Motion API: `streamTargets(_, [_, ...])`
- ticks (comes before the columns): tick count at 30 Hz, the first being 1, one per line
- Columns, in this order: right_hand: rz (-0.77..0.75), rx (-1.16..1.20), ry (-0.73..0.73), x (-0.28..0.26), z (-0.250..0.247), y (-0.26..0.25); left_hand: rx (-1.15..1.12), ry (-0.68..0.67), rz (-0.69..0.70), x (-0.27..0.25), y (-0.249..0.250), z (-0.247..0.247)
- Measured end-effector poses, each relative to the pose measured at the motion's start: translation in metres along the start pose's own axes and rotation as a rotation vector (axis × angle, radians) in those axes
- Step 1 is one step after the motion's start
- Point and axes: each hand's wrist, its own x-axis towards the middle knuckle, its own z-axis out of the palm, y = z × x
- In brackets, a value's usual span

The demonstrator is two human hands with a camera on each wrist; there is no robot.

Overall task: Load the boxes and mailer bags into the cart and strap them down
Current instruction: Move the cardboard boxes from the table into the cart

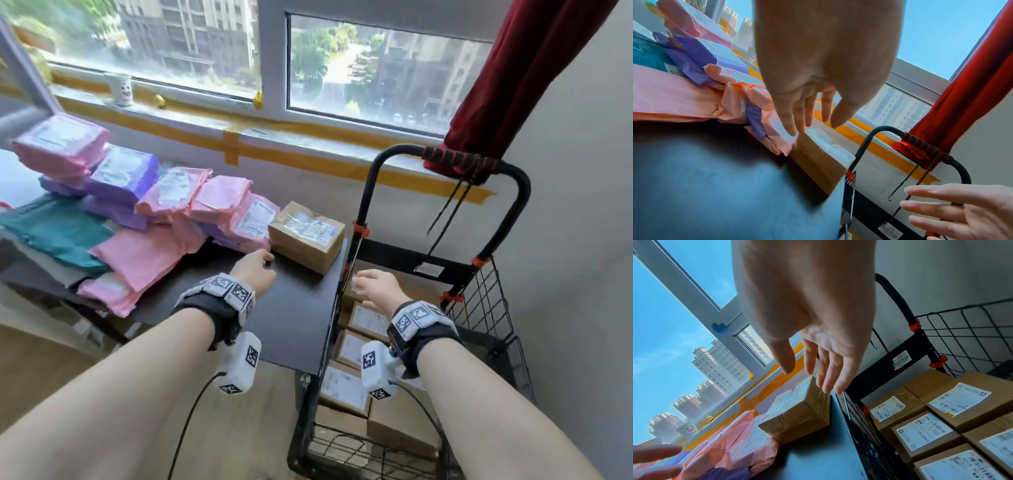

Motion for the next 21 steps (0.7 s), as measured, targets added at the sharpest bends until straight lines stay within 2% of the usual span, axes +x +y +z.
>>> streamTargets(6, [0.035,0.012,0.052,0.046,0.050,-0.029,-0.033,-0.076,0.059,0.079,-0.021,-0.029])
streamTargets(12, [0.077,-0.009,0.116,0.103,0.075,-0.039,-0.091,-0.110,0.121,0.151,-0.018,-0.018])
streamTargets(18, [0.103,0.011,0.146,0.145,0.089,-0.038,-0.155,-0.154,0.085,0.195,-0.020,0.010])
streamTargets(21, [0.137,0.067,0.136,0.153,0.093,-0.035,-0.186,-0.165,0.019,0.209,-0.023,0.020])
